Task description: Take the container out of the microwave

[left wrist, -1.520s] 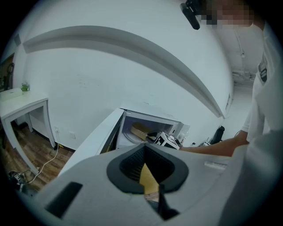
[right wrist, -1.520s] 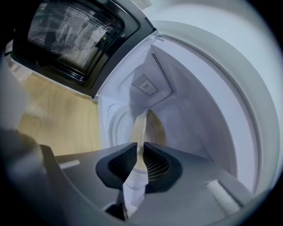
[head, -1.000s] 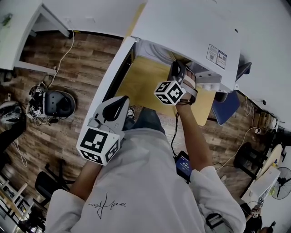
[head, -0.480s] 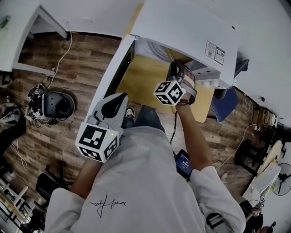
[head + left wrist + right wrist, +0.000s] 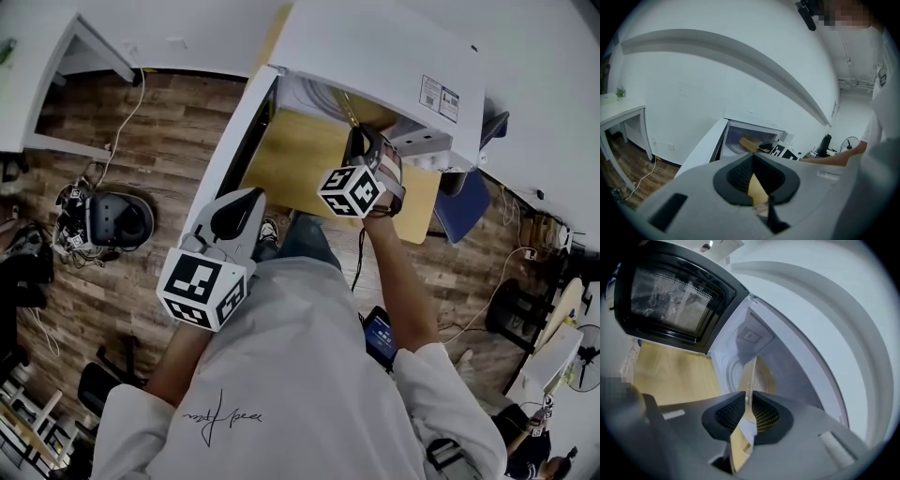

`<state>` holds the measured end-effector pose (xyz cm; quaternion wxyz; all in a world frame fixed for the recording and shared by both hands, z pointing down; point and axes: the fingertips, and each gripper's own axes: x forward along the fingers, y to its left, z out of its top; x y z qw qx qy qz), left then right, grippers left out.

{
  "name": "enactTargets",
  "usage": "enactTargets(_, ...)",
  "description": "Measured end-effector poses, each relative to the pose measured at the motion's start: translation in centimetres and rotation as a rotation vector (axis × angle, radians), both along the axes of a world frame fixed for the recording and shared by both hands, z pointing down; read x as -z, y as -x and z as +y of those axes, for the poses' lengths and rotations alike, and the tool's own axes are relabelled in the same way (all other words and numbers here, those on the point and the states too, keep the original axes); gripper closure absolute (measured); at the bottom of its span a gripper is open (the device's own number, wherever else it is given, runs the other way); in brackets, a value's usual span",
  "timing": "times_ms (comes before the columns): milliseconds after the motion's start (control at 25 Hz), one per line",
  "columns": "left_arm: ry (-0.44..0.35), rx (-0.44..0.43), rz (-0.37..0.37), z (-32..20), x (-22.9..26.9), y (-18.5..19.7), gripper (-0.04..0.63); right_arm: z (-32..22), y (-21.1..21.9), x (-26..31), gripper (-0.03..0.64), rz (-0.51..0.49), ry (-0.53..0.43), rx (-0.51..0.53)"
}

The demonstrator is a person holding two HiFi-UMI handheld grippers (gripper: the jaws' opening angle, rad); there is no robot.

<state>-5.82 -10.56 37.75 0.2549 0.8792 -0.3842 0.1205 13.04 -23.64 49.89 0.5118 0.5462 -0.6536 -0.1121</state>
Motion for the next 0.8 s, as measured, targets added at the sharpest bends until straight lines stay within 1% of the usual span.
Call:
enactTargets(240, -0.007, -0.011, 0.005, 0.5, 0.0, 0.1, 0.604, 1.3, -0.1, 0.5, 0.558, -0.057, 0.008, -0.029)
enactTargets(800, -0.031, -0.037, 0.025, 1.2, 0.7, -0.6, 0.604, 3.8, -0.6, 1.8, 0.558, -0.087, 0.005, -0.034)
